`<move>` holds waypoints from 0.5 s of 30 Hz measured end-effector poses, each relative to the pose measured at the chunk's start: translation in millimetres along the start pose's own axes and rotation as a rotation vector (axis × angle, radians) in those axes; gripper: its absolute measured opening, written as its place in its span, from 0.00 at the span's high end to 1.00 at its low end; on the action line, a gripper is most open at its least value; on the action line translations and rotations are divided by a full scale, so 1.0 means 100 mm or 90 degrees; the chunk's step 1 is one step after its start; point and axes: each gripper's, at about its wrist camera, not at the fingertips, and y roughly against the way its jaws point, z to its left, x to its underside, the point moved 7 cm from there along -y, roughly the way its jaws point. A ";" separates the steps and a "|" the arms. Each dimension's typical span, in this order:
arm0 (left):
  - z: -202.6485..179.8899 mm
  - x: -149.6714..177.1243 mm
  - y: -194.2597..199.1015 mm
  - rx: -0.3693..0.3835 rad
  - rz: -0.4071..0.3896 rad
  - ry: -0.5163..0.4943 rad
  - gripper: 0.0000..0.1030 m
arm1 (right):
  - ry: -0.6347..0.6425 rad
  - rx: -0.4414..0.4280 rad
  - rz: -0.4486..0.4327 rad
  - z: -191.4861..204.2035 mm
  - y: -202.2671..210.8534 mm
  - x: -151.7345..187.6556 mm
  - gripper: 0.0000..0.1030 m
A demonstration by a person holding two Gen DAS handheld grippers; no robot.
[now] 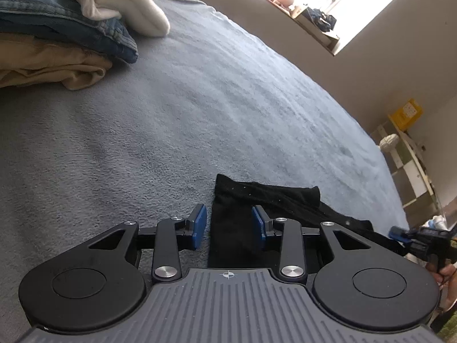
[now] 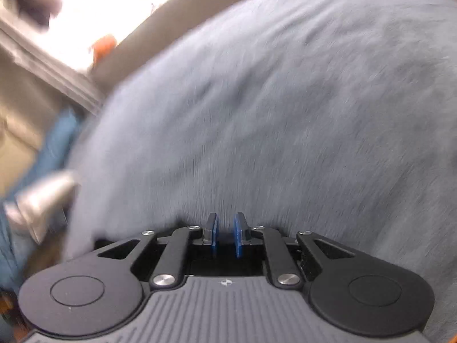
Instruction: Fold clothes
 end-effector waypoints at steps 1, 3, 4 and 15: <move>0.01 0.01 0.01 0.002 0.001 0.003 0.64 | 0.004 -0.001 -0.009 -0.01 0.09 -0.02 0.72; 0.01 0.02 0.02 0.008 0.006 0.001 0.61 | 0.025 0.006 -0.011 -0.02 0.24 0.03 0.61; 0.01 0.03 0.01 0.011 0.009 -0.002 0.60 | 0.041 0.013 -0.010 -0.03 0.32 0.08 0.61; -0.08 0.07 -0.05 0.009 0.012 -0.082 0.54 | 0.153 0.080 -0.058 -0.25 0.68 0.15 0.37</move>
